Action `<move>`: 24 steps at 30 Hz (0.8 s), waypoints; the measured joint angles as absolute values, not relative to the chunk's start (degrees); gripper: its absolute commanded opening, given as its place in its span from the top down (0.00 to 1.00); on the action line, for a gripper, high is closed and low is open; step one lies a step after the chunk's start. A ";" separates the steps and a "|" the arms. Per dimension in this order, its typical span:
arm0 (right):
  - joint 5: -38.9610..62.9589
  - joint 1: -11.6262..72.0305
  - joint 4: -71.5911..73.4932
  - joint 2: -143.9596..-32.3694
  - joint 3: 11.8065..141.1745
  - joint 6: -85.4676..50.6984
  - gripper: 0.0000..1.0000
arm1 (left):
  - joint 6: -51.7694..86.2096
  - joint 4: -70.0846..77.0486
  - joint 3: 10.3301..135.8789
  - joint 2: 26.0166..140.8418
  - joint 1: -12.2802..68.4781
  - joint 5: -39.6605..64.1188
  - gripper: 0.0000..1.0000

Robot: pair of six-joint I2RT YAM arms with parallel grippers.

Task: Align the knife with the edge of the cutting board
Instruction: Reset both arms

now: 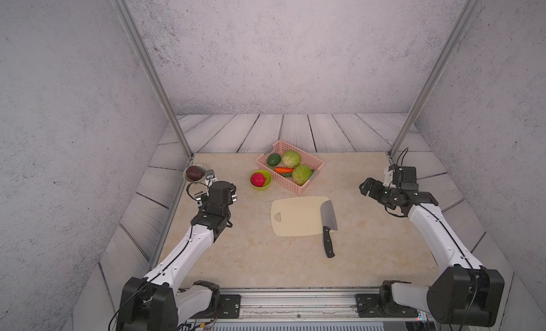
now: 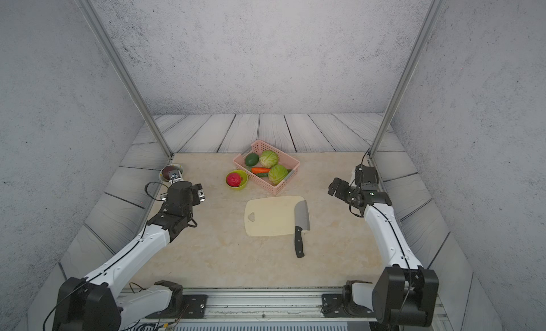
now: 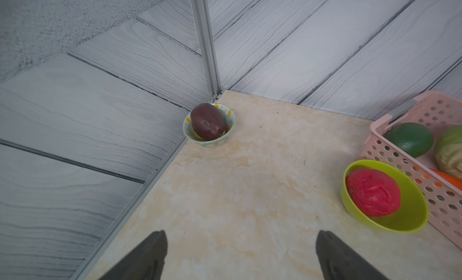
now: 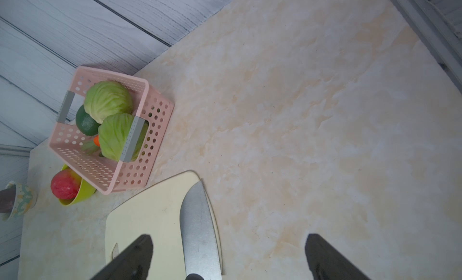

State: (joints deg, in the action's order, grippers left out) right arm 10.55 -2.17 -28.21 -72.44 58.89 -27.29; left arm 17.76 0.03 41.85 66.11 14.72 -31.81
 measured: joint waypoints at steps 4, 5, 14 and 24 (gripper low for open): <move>8.69 -2.17 -22.41 -72.55 54.48 -28.84 0.01 | 17.32 1.65 41.60 67.99 12.86 -31.83 0.02; 7.68 -2.17 -21.04 -72.58 53.19 -28.95 0.01 | 17.04 1.98 41.58 68.53 12.56 -31.86 0.02; -3.73 -3.64 -11.35 -73.12 48.36 -27.03 0.01 | 13.80 6.92 39.40 74.15 11.29 -32.99 0.02; -9.65 -6.72 2.04 -76.14 39.33 -25.34 0.01 | 9.98 17.26 34.94 76.75 8.78 -33.30 0.02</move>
State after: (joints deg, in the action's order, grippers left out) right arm -9.65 -6.72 2.04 -76.14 39.33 -25.34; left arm 9.98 17.26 34.94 76.75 8.78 -33.30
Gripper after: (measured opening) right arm 0.993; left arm 0.984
